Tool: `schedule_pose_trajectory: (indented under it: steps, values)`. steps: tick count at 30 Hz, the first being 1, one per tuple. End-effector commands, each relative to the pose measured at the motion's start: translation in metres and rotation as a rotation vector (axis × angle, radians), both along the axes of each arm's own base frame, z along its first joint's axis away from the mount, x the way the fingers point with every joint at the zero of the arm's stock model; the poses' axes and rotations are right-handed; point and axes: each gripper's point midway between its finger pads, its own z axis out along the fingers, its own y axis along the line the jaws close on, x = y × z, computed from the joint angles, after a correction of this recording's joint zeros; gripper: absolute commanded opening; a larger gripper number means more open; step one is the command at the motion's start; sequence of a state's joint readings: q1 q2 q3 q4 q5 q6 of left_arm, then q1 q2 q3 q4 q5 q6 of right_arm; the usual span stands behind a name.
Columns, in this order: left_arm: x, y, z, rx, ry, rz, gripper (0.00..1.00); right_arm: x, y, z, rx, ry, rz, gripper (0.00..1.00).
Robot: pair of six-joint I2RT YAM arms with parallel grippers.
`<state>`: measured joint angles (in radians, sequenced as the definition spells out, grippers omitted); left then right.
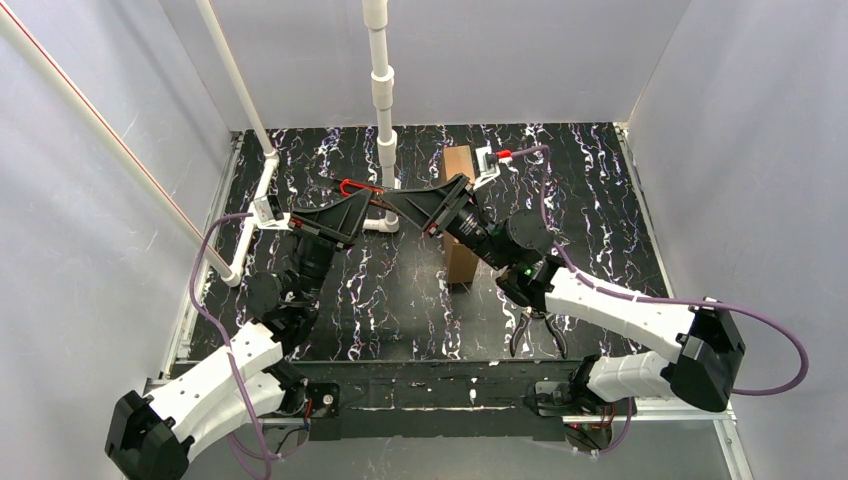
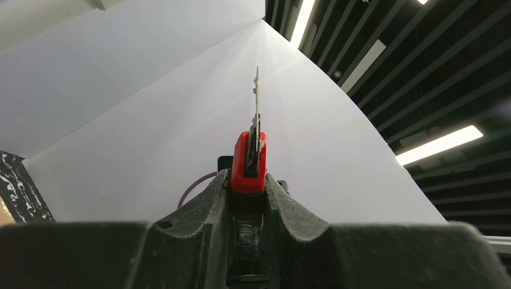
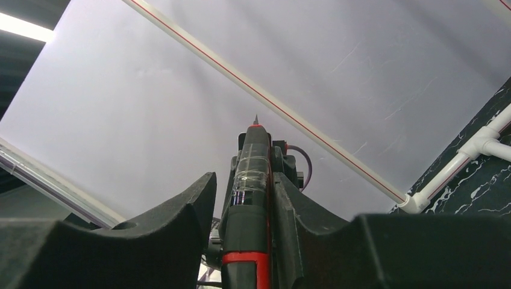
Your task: Unpack the express box
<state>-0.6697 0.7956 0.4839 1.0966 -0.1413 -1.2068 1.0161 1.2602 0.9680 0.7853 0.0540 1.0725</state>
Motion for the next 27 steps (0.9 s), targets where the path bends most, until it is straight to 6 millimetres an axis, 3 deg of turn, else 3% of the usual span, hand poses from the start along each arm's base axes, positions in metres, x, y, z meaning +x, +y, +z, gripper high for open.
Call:
schedule_pose_trajectory:
  steps: [1,4,6,8,9,10,12,13,14,17,20,24,27]
  values:
    - [-0.011,0.007,0.022,-0.047,-0.066,-0.005,0.0,-0.01,0.0,0.032,0.071,-0.045,0.04,0.45]
    - [-0.011,0.007,0.02,-0.043,-0.065,-0.001,0.0,-0.009,0.001,0.03,0.066,-0.044,0.036,0.29]
    - [-0.011,0.008,0.017,-0.035,-0.066,0.007,0.0,-0.005,0.001,0.026,0.046,-0.032,0.017,0.05]
    - [-0.013,0.009,0.012,-0.012,-0.063,0.016,0.0,0.002,-0.002,0.015,-0.025,-0.016,-0.03,0.01]
    - [-0.009,0.007,-0.018,0.056,0.054,0.009,0.31,0.018,-0.027,0.003,-0.202,-0.063,-0.214,0.01]
    - [-0.009,0.007,-0.037,0.097,0.116,0.004,0.54,0.031,-0.056,-0.01,-0.366,-0.098,-0.368,0.01]
    - [-0.015,0.017,-0.069,0.208,0.237,0.032,0.77,0.04,-0.113,-0.01,-0.625,-0.235,-0.584,0.01]
    - [-0.016,0.021,-0.08,0.264,0.288,0.052,0.97,0.042,-0.134,-0.019,-0.745,-0.251,-0.641,0.01]
    - [-0.016,0.026,-0.094,0.327,0.355,0.077,0.98,0.045,-0.153,-0.014,-0.803,-0.262,-0.709,0.01]
    - [-0.019,0.043,-0.138,0.574,0.561,0.144,0.98,0.049,-0.219,-0.026,-1.066,-0.22,-0.901,0.01]
    - [-0.021,0.032,-0.156,0.782,0.608,0.086,0.98,0.046,-0.268,-0.026,-1.199,-0.169,-1.062,0.01]
    - [-0.015,-0.012,-0.166,0.894,0.639,-0.094,0.98,0.043,-0.296,-0.035,-1.327,-0.125,-1.154,0.01]
    - [-0.001,-0.042,-0.164,1.016,0.609,-0.129,0.98,0.038,-0.308,-0.044,-1.362,-0.092,-1.177,0.01]
